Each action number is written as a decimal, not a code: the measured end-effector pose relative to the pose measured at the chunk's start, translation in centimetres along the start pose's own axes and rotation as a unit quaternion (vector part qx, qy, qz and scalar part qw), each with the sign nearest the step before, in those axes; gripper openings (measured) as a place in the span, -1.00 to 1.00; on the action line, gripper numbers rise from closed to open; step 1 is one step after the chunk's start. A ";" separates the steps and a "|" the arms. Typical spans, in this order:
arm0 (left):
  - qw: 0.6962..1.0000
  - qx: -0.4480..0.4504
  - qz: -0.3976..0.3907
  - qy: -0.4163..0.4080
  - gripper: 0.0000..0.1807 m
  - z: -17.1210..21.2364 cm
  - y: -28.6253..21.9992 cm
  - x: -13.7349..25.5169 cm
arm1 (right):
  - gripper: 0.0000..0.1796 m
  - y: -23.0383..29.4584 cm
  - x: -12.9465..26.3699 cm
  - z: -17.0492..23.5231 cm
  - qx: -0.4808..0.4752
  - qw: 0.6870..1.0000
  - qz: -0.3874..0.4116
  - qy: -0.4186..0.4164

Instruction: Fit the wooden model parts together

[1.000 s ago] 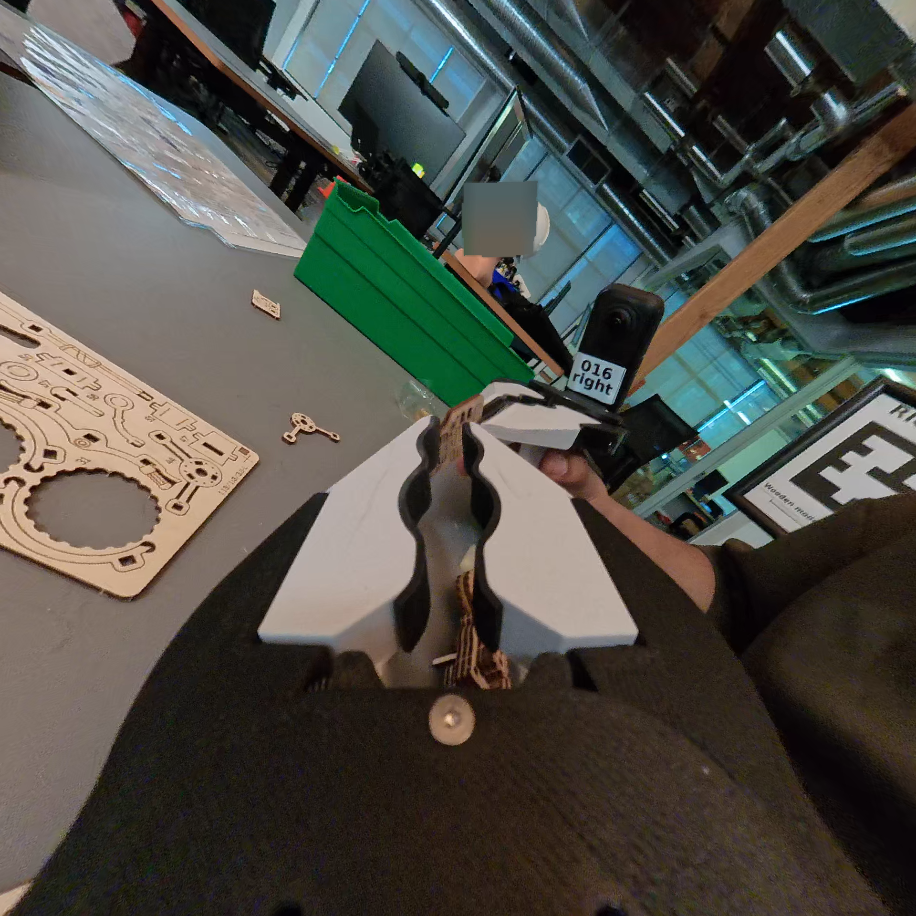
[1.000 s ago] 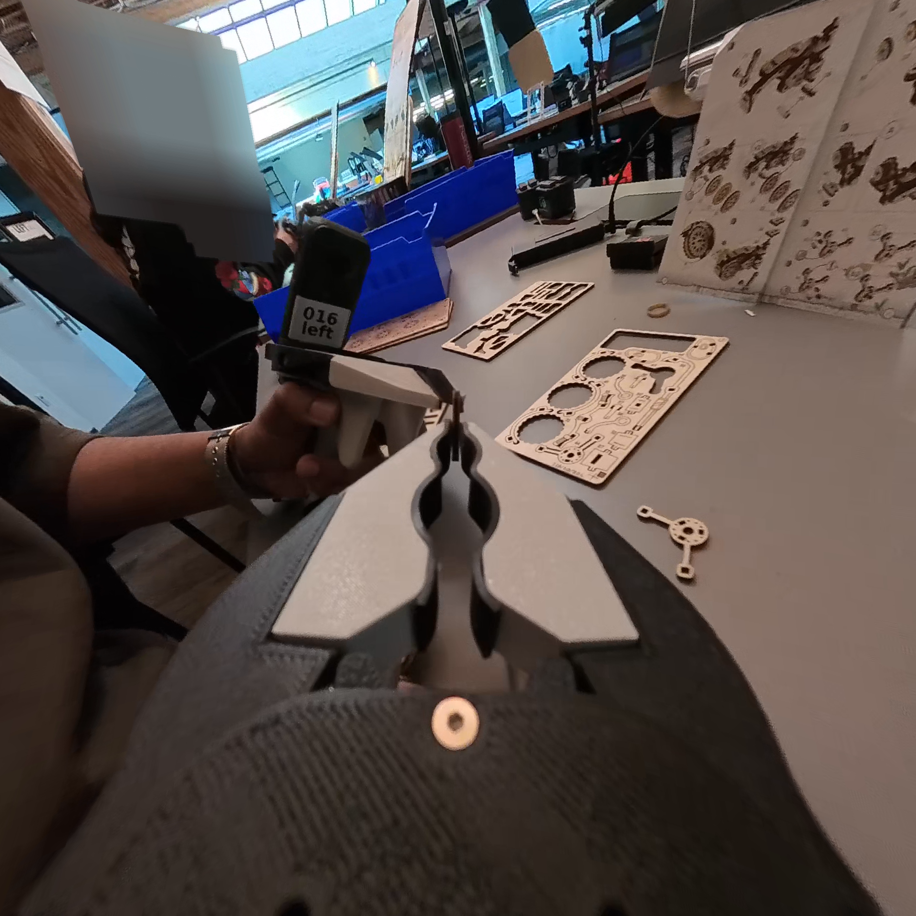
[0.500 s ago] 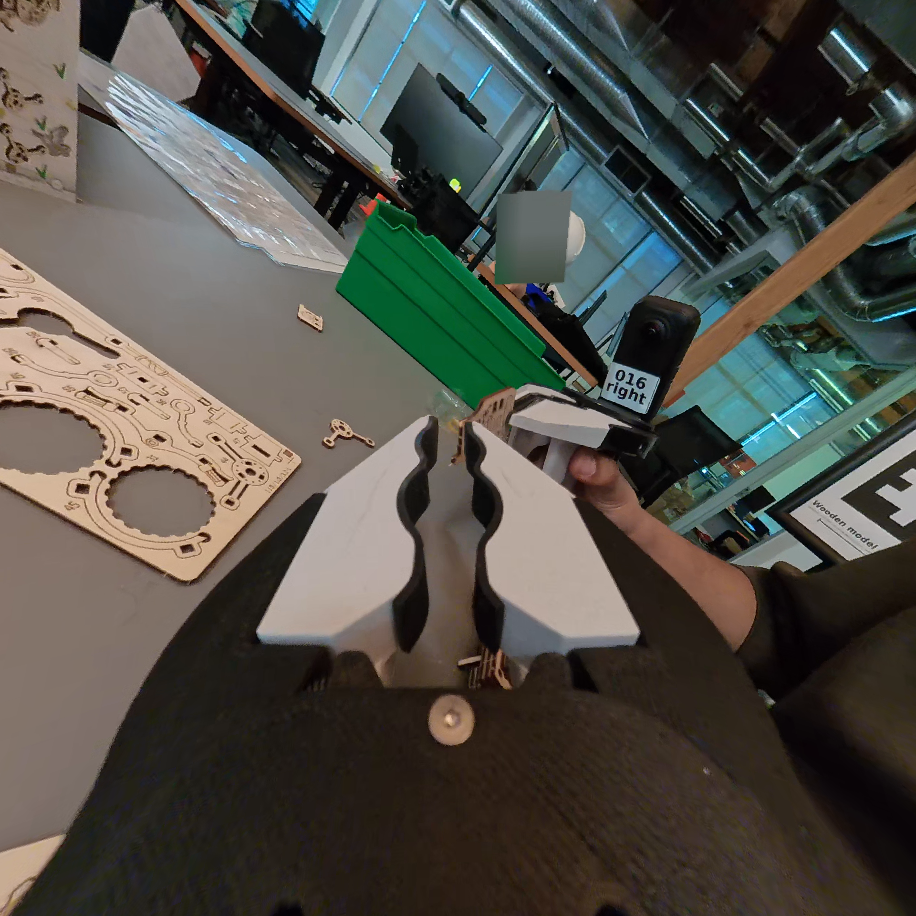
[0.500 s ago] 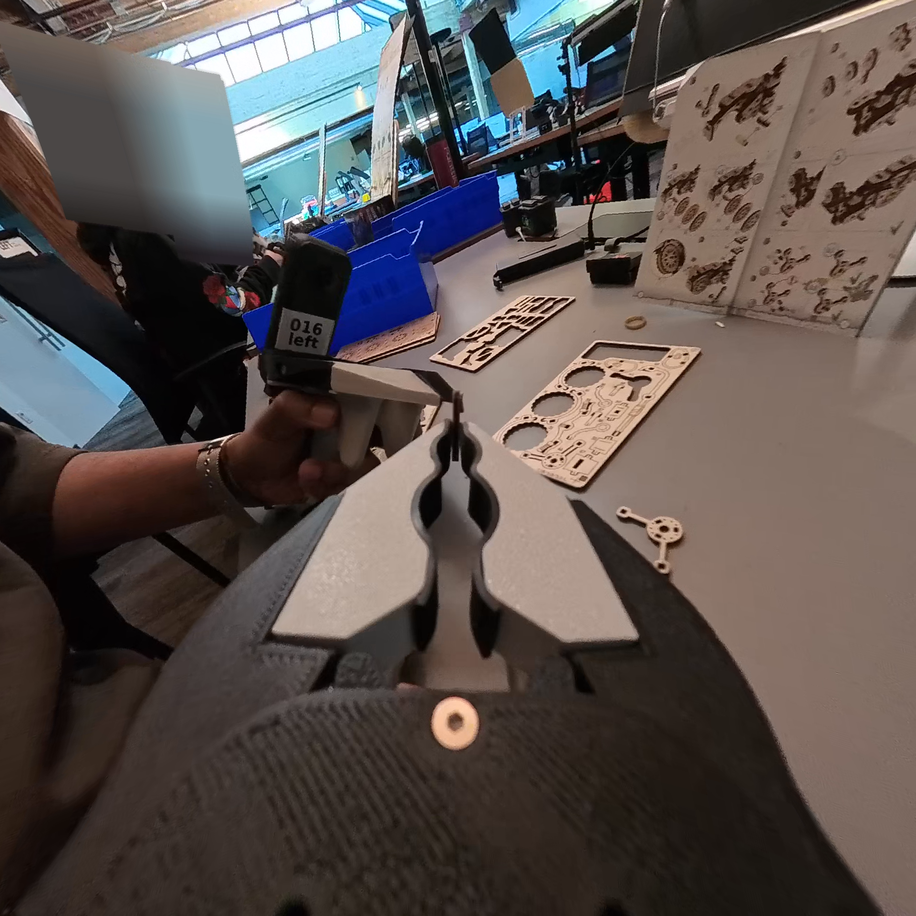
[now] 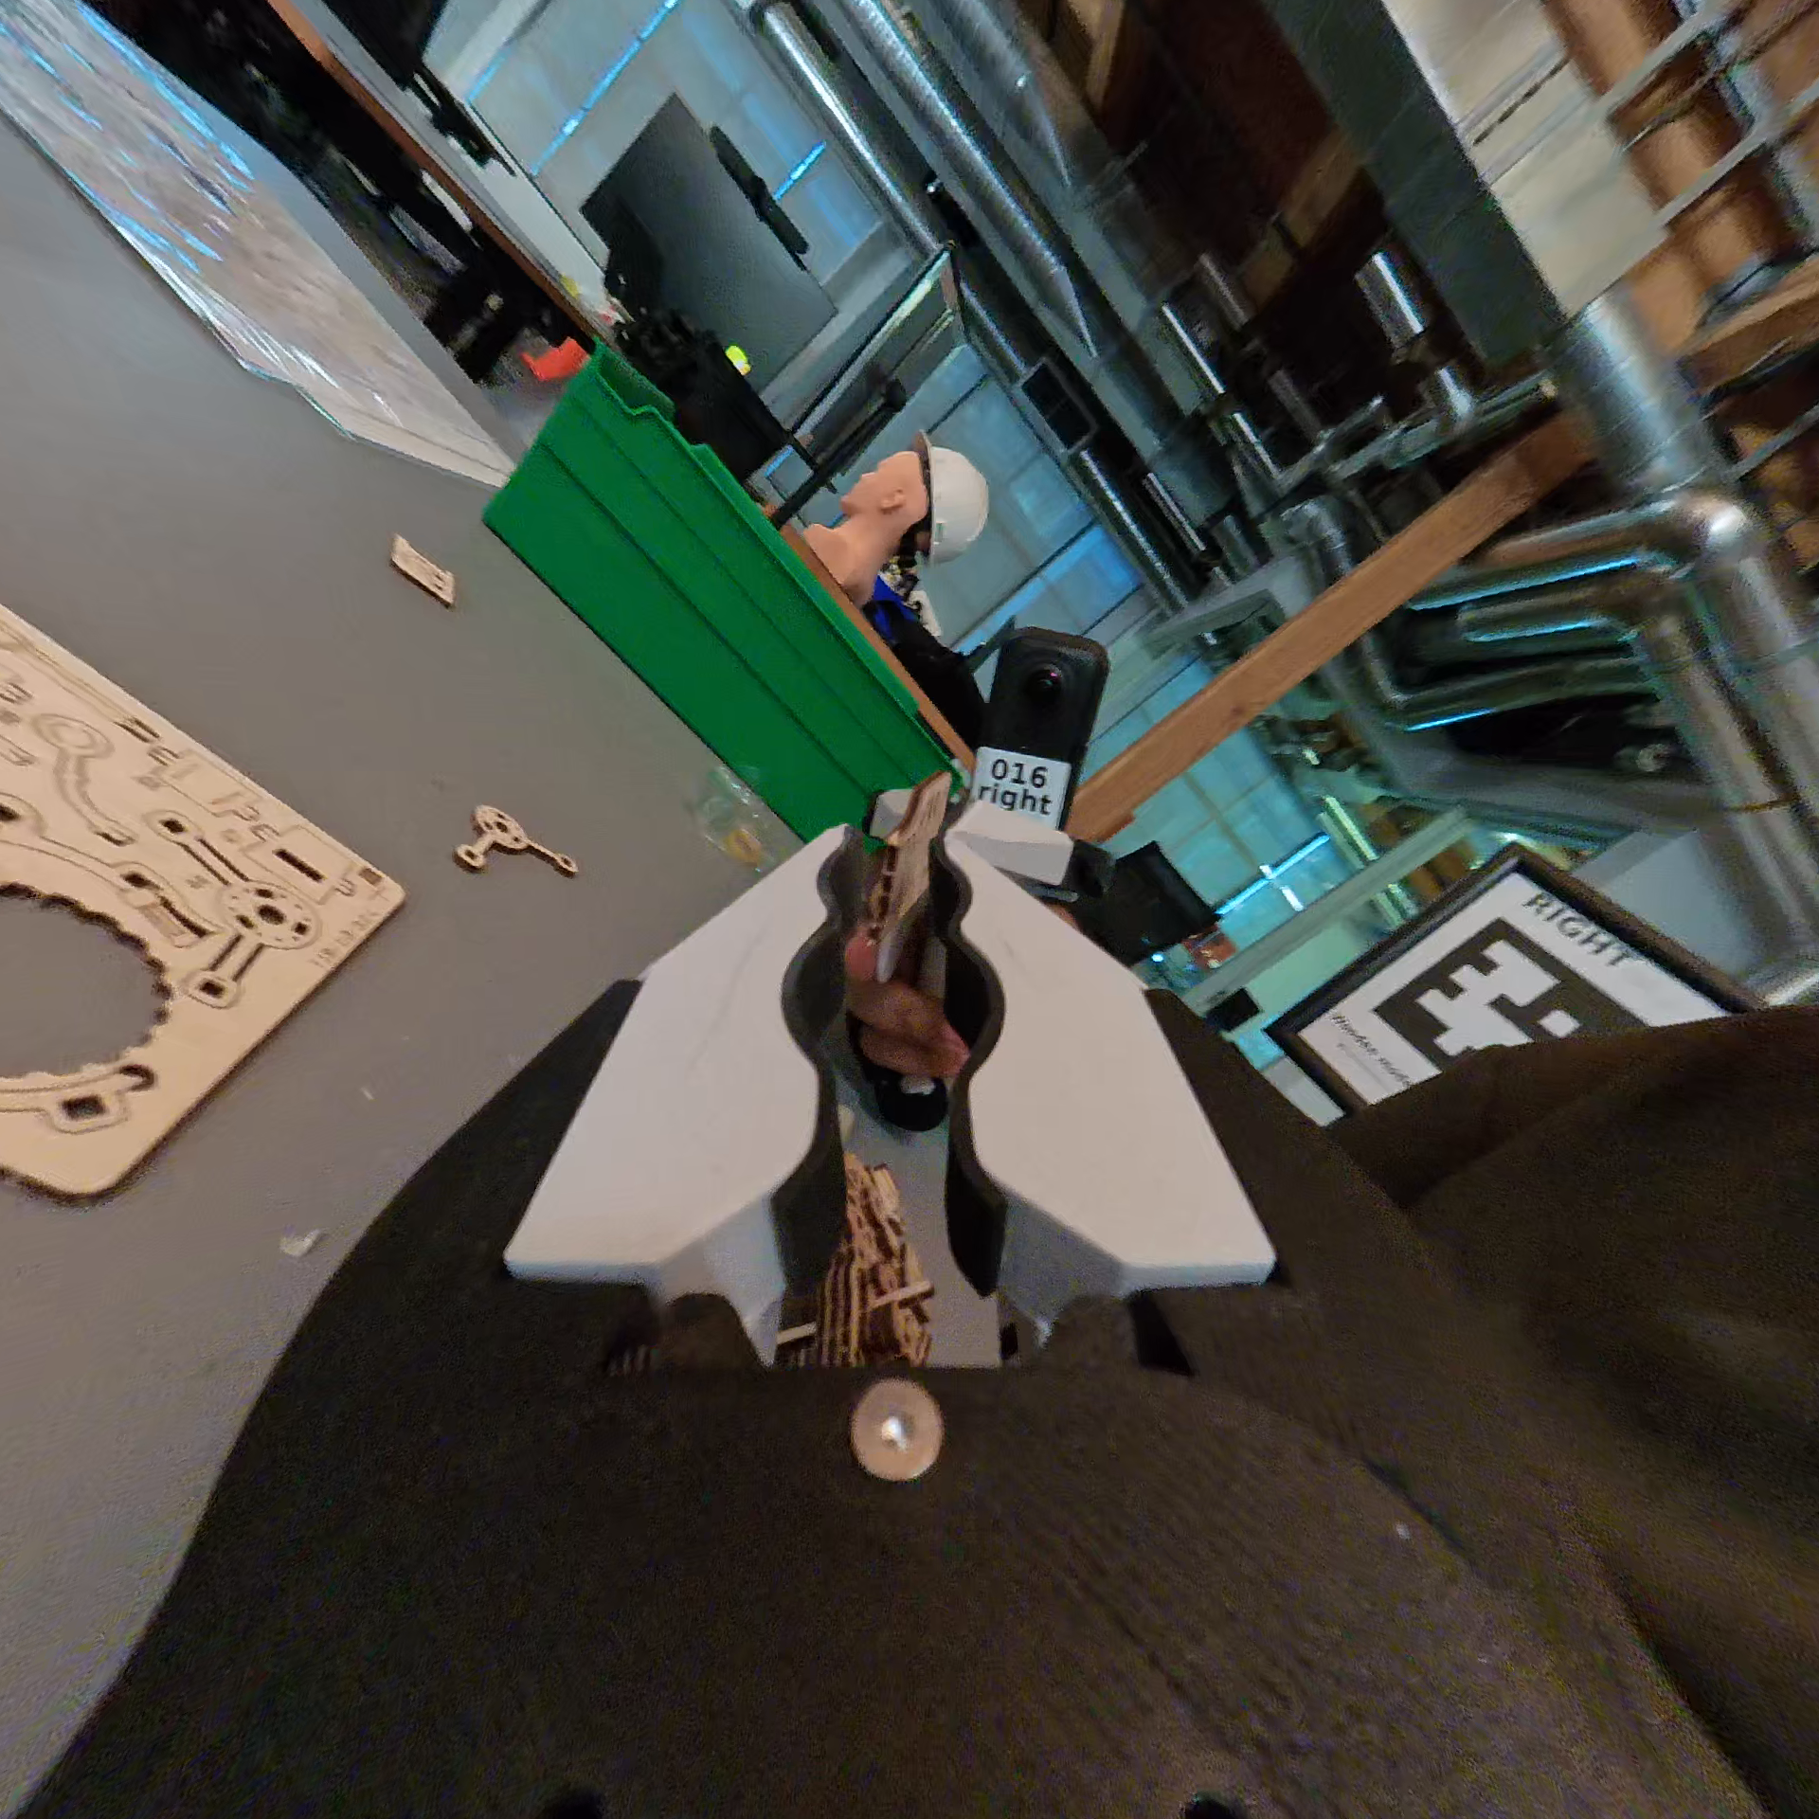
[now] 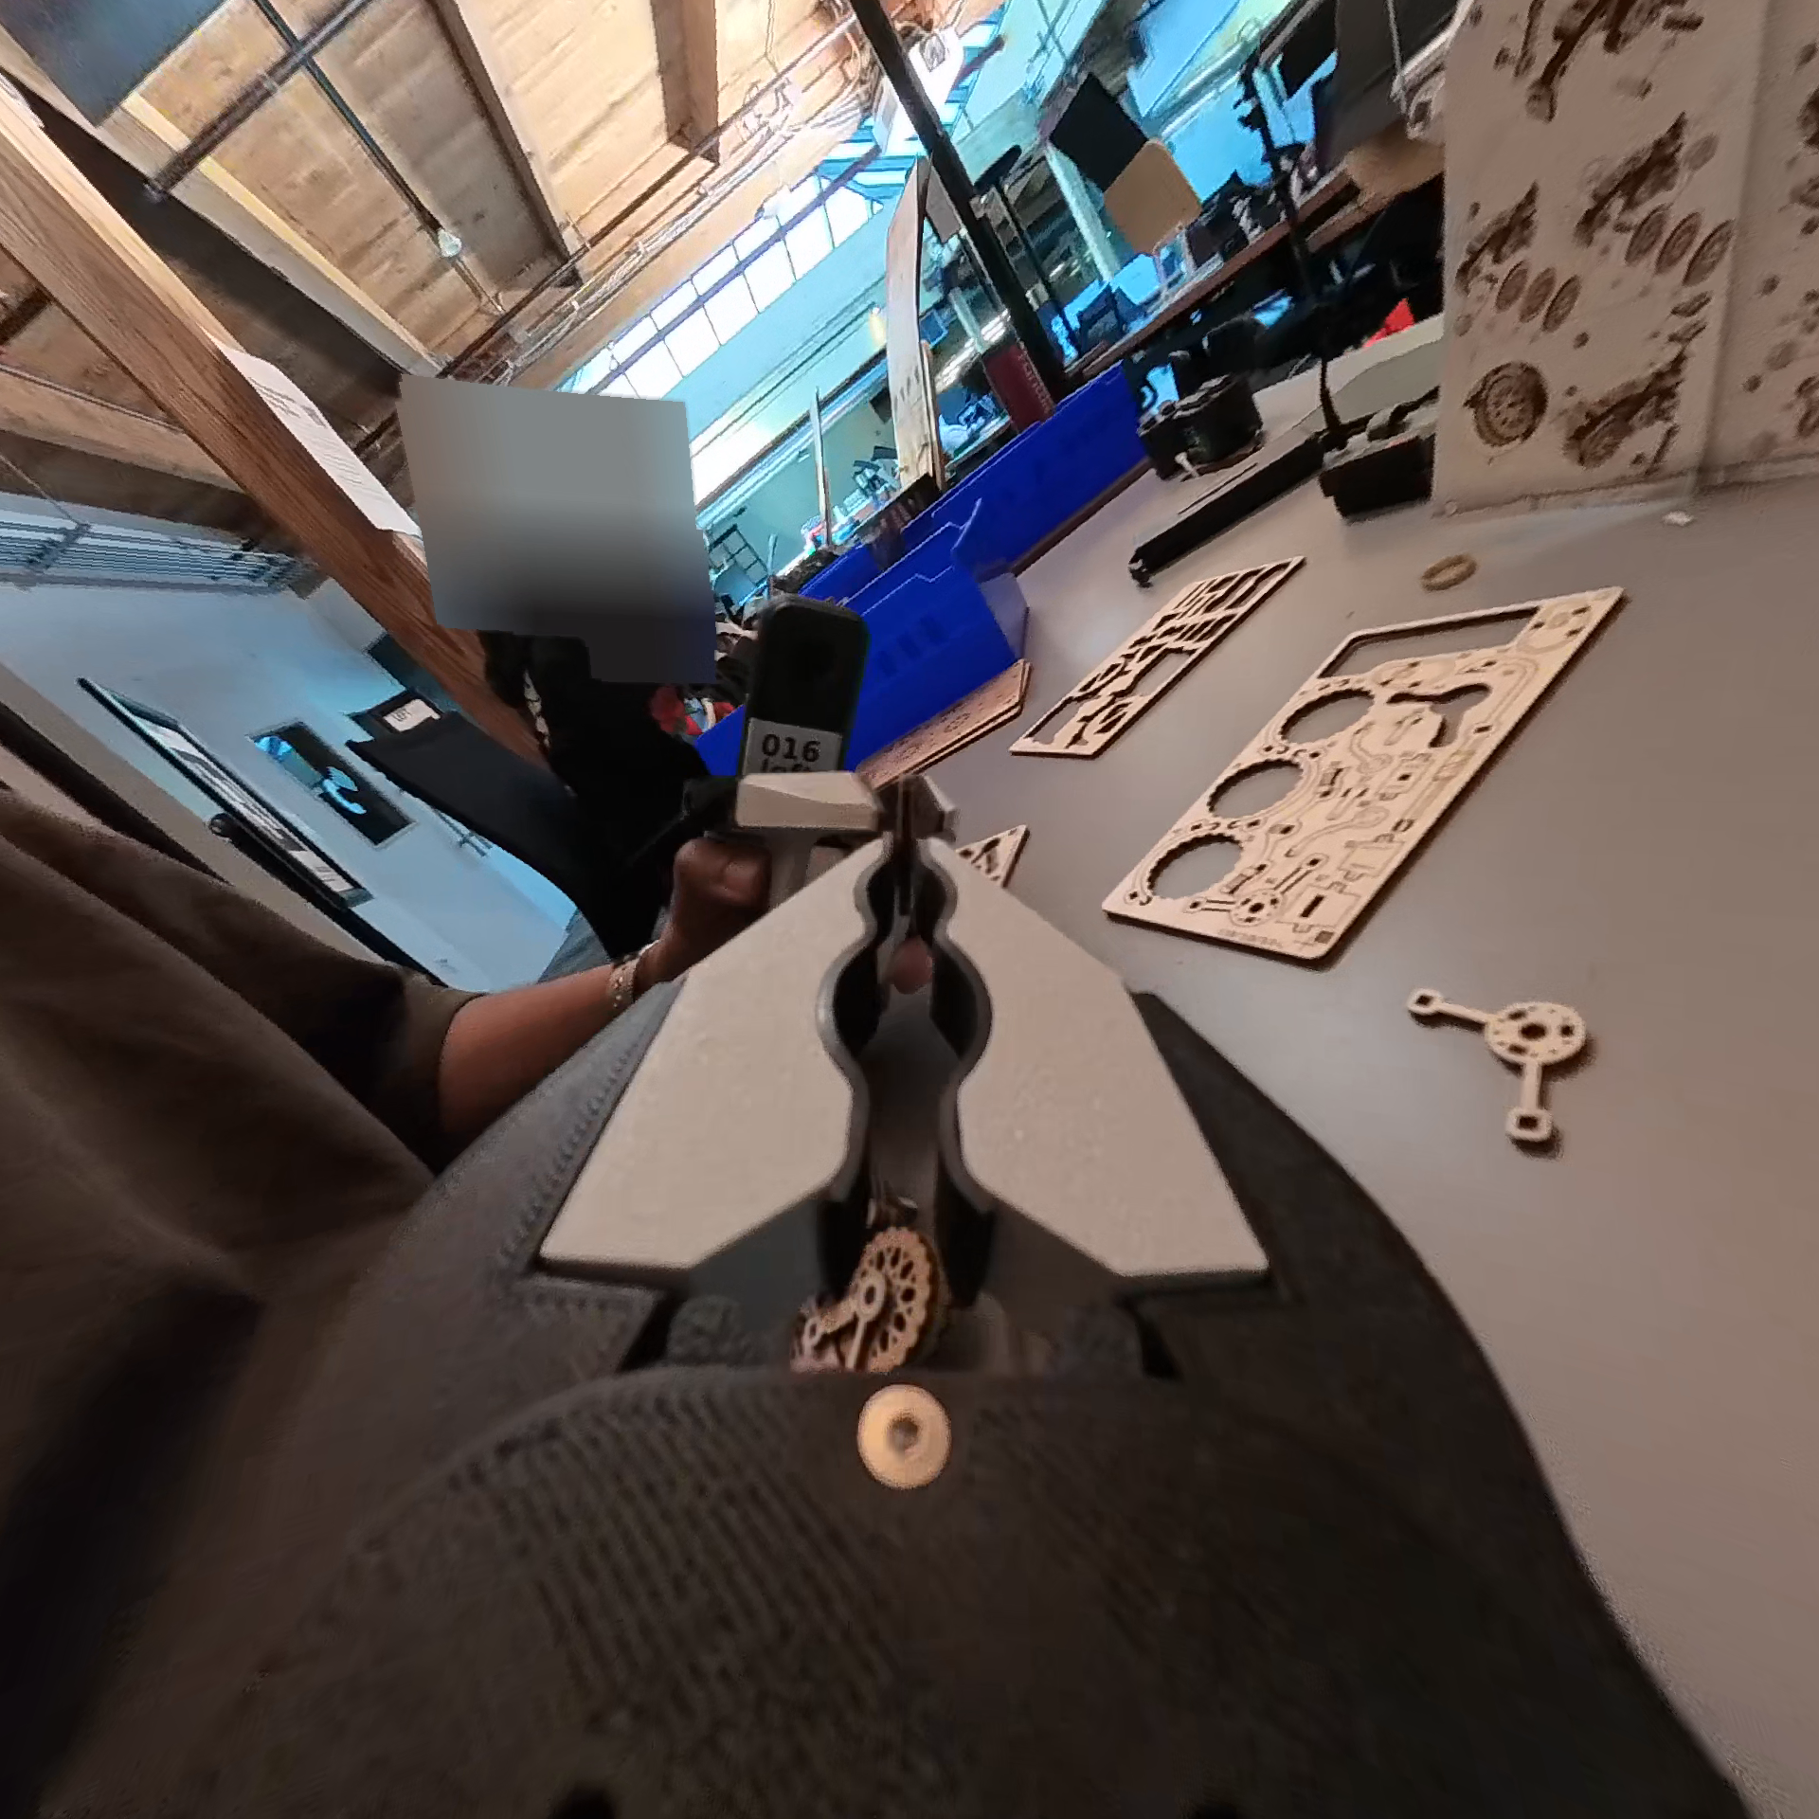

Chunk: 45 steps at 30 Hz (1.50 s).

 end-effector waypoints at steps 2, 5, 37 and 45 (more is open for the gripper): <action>1.000 0.018 0.011 0.011 -0.86 0.3 0.0 -0.3 | -1.00 0.0 -0.3 0.4 -0.010 1.000 -0.006 0.009; 1.000 0.018 0.015 0.012 -0.96 0.5 -0.1 -0.3 | -0.99 0.1 -0.6 0.8 -0.022 1.000 -0.012 0.019; 0.994 -0.059 -0.062 0.072 -1.00 1.4 0.0 -1.0 | -0.96 -0.4 -0.2 1.2 0.001 0.998 0.013 0.063; 0.976 -0.168 -0.122 0.068 -1.00 1.6 -1.0 -1.3 | -0.94 0.2 -0.2 0.7 0.087 0.991 0.051 0.093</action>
Point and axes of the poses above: each gripper's, where its closed fingertips meet, x back along the fingers, z out of its underside, y = z × x across the jaws, the point moved 7 cm from there along x, back along the fingers, and after that the axes turned 9 degrees about x, right-handed, at the moved point
